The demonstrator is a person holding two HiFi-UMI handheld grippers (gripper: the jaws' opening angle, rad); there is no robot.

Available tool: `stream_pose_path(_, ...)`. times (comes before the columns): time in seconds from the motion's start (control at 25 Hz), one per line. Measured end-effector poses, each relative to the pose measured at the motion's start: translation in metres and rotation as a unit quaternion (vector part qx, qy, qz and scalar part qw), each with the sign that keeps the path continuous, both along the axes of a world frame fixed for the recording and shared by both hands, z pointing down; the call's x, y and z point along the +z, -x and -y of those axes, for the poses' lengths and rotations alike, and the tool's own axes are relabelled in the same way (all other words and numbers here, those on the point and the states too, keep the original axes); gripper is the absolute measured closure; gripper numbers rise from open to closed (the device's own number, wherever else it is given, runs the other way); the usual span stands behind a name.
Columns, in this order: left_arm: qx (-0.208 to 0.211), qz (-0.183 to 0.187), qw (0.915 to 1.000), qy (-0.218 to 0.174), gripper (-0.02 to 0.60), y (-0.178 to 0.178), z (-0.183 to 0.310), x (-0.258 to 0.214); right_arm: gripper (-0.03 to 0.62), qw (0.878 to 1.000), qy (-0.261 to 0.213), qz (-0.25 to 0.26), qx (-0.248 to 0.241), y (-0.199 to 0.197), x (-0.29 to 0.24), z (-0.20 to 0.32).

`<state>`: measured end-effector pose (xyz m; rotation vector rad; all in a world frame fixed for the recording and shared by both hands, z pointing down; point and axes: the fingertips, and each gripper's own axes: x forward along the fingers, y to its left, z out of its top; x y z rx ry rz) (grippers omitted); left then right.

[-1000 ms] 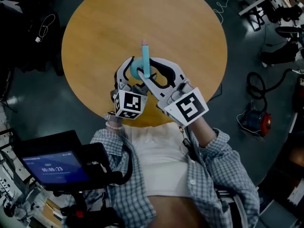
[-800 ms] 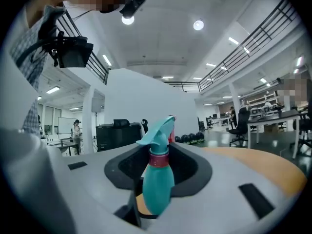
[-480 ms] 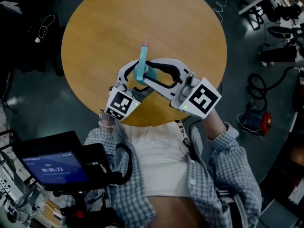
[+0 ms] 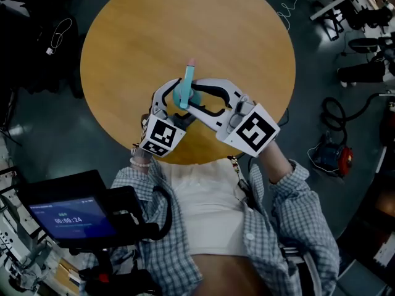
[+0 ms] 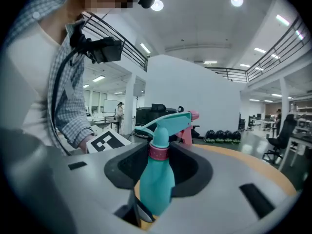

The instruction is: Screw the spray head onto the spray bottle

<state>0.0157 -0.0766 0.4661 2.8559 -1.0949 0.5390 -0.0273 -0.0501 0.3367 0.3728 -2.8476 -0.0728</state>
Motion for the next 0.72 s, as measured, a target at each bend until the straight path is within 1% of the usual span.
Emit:
stream_pose_path(0.08,-0.014,0.003,0.9999,0.004,0.147,0.001,0.001,0.003,0.470,0.999,-0.008,0.002,0.035,0.002,0.003,0.001)
stream_pose_path(0.2,-0.016,-0.003,0.9998,0.015,0.147,-0.003,0.001,0.008,0.470,0.998,-0.014,0.017,0.053,0.003,0.006,0.000)
stream_pose_path(0.32,-0.012,0.021,0.9995,0.020,0.147,-0.004,0.003,0.019,0.470,0.998,-0.007,0.024,0.058,-0.002,0.015,0.004)
stream_pose_path(0.44,0.005,0.044,0.9986,0.028,0.147,-0.007,0.001,0.033,0.470,0.996,0.023,0.034,0.076,-0.011,0.030,0.010)
stream_pose_path(0.56,0.005,0.041,0.9983,0.040,0.147,-0.009,-0.001,0.046,0.470,0.994,0.035,0.038,0.093,-0.018,0.045,0.016)
stream_pose_path(0.72,-0.010,0.034,0.9974,0.063,0.147,-0.001,-0.009,0.068,0.470,0.989,0.032,0.068,0.125,-0.026,0.066,0.030)
